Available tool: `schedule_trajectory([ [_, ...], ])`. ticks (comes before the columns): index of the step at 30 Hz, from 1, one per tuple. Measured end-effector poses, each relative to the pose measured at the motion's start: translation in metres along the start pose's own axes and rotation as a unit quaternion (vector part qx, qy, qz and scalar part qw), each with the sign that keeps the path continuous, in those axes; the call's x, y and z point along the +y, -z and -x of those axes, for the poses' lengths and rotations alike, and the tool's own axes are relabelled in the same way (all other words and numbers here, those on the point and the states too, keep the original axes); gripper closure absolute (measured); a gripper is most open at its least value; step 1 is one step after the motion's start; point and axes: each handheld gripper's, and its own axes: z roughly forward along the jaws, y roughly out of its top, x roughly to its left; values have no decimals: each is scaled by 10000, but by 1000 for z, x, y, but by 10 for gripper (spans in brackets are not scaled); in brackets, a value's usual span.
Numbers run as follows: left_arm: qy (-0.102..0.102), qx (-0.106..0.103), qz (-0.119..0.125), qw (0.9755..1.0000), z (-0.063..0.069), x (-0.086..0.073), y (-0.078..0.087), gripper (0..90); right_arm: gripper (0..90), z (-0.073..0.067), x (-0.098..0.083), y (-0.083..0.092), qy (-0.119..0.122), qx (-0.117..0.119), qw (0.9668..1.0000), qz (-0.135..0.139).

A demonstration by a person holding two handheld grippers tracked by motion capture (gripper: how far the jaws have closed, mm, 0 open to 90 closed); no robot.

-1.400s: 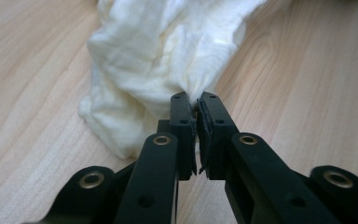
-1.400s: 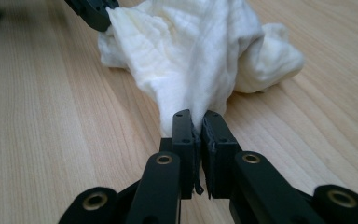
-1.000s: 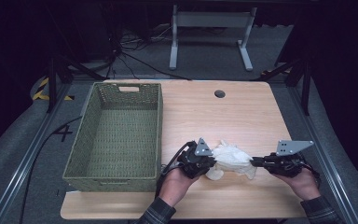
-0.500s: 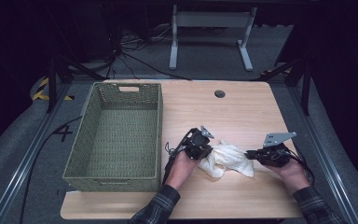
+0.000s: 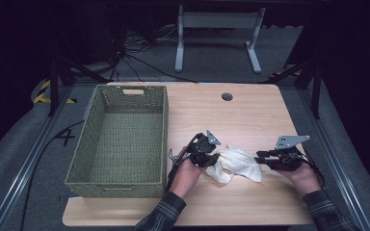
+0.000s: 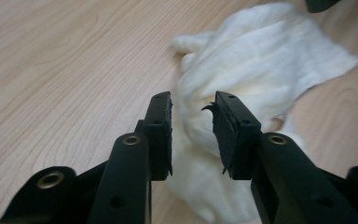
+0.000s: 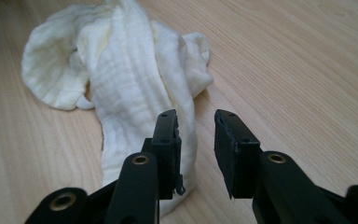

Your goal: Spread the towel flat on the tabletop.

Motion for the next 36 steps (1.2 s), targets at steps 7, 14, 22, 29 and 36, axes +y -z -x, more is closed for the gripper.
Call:
schedule_trajectory([
  [7,-26,-512,70,9987,22,-11,8,702,697,-13,-9,11,0,154,9999,-32],
  [14,-128,-933,-214,9953,39,-20,-17,705,697,-30,-19,5,103,352,9987,-344],
  [22,-271,-842,-417,9952,48,-24,-39,667,697,-37,-23,-6,282,391,9967,-646],
  [29,-549,-581,-535,9954,52,-23,-46,698,749,-39,-24,-8,403,284,9963,-710],
  [36,-477,-590,-645,9950,47,-22,-45,874,860,-38,-25,-6,404,273,9959,-763],
])
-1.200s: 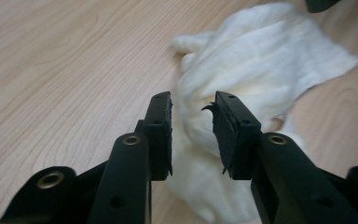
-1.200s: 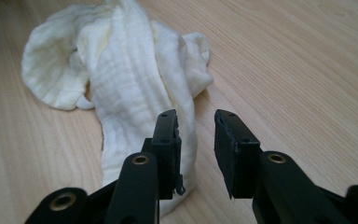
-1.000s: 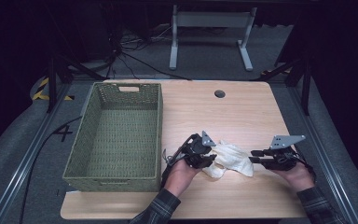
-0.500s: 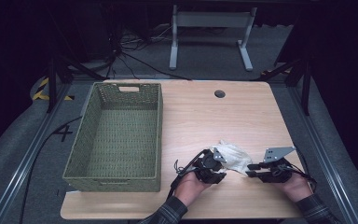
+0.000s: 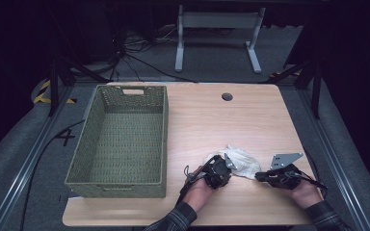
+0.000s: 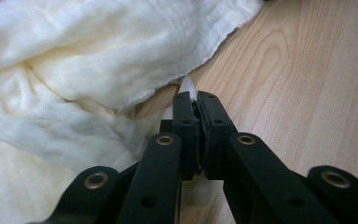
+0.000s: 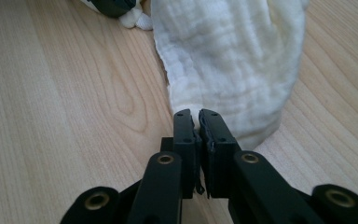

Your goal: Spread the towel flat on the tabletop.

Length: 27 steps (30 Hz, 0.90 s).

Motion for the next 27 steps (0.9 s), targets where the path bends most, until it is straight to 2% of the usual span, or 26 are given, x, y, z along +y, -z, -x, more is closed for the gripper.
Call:
schedule_trajectory([
  [4,52,-103,29,9999,-2,-1,3,877,866,3,-3,4,-38,-22,10000,6],
  [7,134,-155,202,9996,-2,-2,16,877,867,8,-6,9,-133,-46,9999,67],
  [9,156,-91,319,9993,-4,-3,25,877,867,12,-8,16,-232,-79,9996,146],
  [11,260,-60,465,9986,-6,-6,35,877,867,13,-10,21,-284,-103,9993,216],
  [15,344,4,611,9975,-6,-11,49,877,867,14,-16,31,-362,-151,9987,329],
  [20,407,182,663,9968,0,-22,65,878,869,12,-28,46,-452,-230,9978,429],
  [27,574,329,562,9962,4,-38,75,878,872,11,-43,58,-549,-363,9970,397],
])
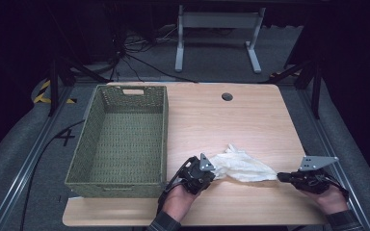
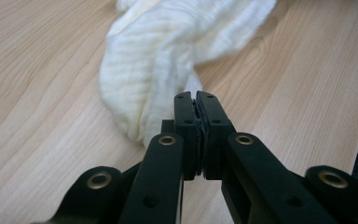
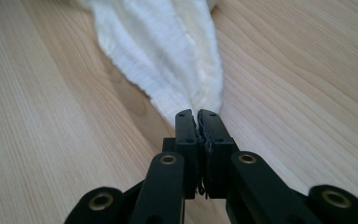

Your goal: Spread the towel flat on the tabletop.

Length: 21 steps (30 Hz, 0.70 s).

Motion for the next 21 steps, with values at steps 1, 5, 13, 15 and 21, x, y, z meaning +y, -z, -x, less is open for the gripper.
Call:
schedule_trajectory([
  [1,38,6,7,10000,0,-1,1,877,872,1,-3,2,-37,-30,10000,-15],
  [5,115,102,-124,9998,2,-7,3,878,874,6,-15,11,-179,-67,9998,-30],
  [13,205,-184,-46,9996,3,-10,4,785,798,-3,-17,12,-67,243,9997,70],
  [15,210,-212,31,9995,3,-8,5,781,799,-2,-15,13,-86,246,9996,142],
  [21,179,-578,-198,9980,8,-7,-13,806,846,-3,-9,1,36,306,9995,-37],
])
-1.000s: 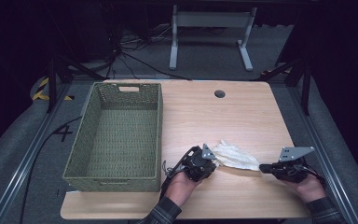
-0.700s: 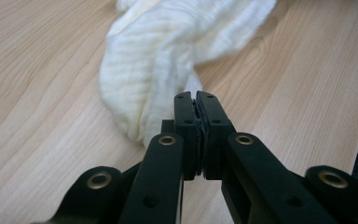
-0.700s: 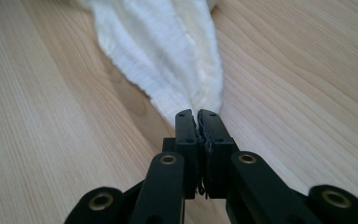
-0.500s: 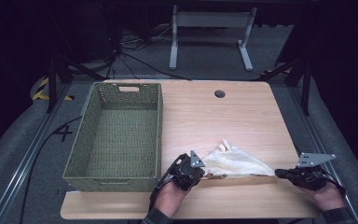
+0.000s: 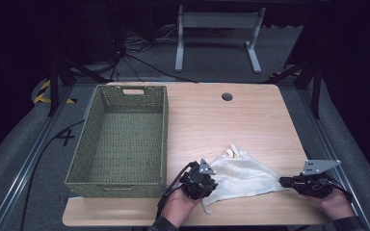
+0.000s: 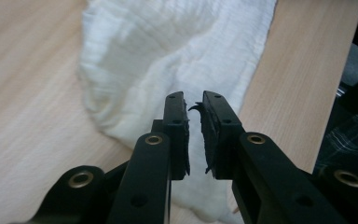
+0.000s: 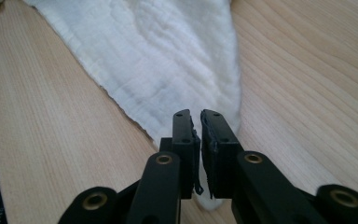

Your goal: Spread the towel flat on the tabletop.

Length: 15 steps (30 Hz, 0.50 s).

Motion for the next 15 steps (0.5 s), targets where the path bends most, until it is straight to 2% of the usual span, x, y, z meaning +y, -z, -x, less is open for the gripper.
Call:
schedule_trajectory([
  [7,26,-122,-358,9993,-5,0,-25,834,883,5,12,-25,182,127,9992,-326],
  [8,-38,-69,-508,9987,-6,-1,-29,834,885,5,13,-27,191,142,9991,-362],
  [10,-1,-112,-444,9989,-6,-2,-30,846,887,4,13,-29,210,179,9988,-403],
  [12,0,-133,-496,9987,-8,-3,-28,847,886,4,13,-28,226,194,9987,-402],
  [15,-13,-160,-551,9983,-8,-6,-25,850,886,0,9,-25,206,345,9983,-430],
])
